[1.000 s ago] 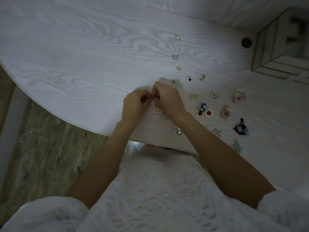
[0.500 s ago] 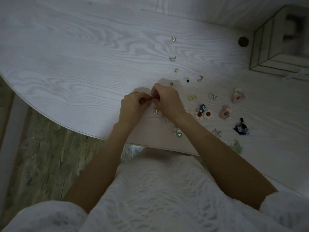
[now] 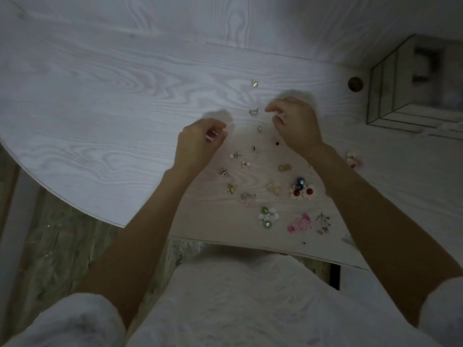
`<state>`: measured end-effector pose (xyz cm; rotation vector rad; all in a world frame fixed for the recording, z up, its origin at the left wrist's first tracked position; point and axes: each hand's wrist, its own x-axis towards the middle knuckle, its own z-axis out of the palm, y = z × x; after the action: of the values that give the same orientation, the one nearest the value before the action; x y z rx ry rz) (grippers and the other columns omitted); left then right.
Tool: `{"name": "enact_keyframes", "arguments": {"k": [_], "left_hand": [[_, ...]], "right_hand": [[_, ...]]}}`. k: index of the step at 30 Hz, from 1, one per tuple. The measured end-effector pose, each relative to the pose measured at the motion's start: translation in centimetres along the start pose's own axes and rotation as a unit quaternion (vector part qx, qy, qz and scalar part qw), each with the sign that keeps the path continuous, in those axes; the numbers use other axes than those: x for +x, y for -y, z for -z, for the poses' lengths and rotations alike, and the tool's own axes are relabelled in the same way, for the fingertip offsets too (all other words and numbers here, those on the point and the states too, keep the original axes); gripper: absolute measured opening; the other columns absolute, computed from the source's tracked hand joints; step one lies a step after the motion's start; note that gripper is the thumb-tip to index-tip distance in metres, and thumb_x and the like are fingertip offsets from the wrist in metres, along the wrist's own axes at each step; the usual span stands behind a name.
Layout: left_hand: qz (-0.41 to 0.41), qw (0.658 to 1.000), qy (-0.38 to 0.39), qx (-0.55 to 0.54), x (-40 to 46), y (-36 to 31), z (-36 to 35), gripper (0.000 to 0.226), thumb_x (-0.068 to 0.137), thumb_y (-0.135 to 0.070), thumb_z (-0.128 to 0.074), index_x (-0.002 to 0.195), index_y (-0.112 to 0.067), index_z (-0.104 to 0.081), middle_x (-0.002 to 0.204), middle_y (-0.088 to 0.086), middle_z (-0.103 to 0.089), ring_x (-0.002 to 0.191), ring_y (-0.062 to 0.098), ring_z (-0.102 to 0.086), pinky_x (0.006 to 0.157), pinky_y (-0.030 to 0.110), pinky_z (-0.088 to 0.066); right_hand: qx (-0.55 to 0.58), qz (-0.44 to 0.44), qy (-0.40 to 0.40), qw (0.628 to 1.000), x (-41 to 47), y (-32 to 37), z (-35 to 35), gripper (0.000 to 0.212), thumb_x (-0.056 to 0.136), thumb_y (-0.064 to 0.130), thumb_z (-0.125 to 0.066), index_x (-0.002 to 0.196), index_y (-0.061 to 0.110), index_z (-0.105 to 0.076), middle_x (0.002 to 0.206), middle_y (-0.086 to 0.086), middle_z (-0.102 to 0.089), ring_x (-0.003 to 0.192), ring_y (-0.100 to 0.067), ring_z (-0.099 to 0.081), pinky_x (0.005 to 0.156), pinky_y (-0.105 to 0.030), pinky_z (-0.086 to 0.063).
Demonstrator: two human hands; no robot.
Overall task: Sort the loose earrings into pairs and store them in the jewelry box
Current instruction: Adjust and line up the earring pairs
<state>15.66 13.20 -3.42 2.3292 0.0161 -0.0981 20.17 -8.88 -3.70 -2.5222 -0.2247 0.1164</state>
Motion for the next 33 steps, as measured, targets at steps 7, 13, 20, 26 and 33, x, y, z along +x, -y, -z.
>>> {"name": "enact_keyframes", "arguments": {"k": [7,13,20,26,33], "left_hand": [[-0.059,0.996,0.05,0.047,6.3,-1.9,-5.0,0.032,0.084,-0.02,-0.063,0.116,-0.014,-0.062,0.111,0.01,-0.061,0.095,0.026,-0.059,0.082,0.035,-0.048],[-0.065,0.995,0.045,0.065,7.5,-1.7,-6.2,0.014,0.082,-0.014,-0.062,0.093,-0.015,-0.069,0.101,0.008,-0.061,0.09,0.025,-0.058,0.073,0.033,-0.049],[-0.046,0.996,0.054,0.062,7.2,-0.8,-5.0,0.008,0.082,-0.019,-0.065,0.089,-0.017,-0.069,0.096,0.005,-0.061,0.081,0.02,-0.061,0.075,0.03,-0.05],[-0.042,0.997,0.056,0.044,6.4,-1.1,-4.5,0.012,0.078,-0.016,-0.066,0.09,-0.015,-0.069,0.094,0.006,-0.063,0.082,0.019,-0.06,0.077,0.033,-0.05],[-0.058,0.995,0.033,0.068,4.7,-2.0,-4.6,0.022,0.078,-0.012,-0.066,0.101,-0.012,-0.065,0.102,0.009,-0.059,0.093,0.023,-0.055,0.078,0.027,-0.043]], "right_hand": [[-0.066,0.042,0.036,0.996,7.5,0.6,-0.9,0.05,0.082,-0.008,-0.042,0.125,0.012,-0.056,0.133,-0.005,-0.053,0.121,-0.023,-0.049,0.097,-0.032,-0.041],[-0.121,0.031,0.062,0.99,9.1,0.4,-1.8,0.02,0.083,-0.002,-0.048,0.093,0.005,-0.064,0.103,-0.014,-0.062,0.097,-0.029,-0.055,0.077,-0.036,-0.044],[-0.061,-0.03,0.021,0.997,5.5,-2.1,-0.2,0.011,0.083,0.0,-0.054,0.09,0.001,-0.062,0.099,-0.016,-0.059,0.091,-0.026,-0.054,0.071,-0.02,-0.031],[0.013,-0.069,0.047,0.996,3.1,-2.9,-0.1,0.017,0.078,0.013,-0.07,0.093,0.005,-0.068,0.099,-0.017,-0.061,0.09,-0.026,-0.057,0.075,-0.025,-0.04],[0.016,-0.055,0.058,0.997,2.1,-2.9,0.1,0.02,0.081,0.006,-0.067,0.101,0.003,-0.069,0.104,-0.019,-0.063,0.093,-0.027,-0.06,0.079,-0.021,-0.042]]}}
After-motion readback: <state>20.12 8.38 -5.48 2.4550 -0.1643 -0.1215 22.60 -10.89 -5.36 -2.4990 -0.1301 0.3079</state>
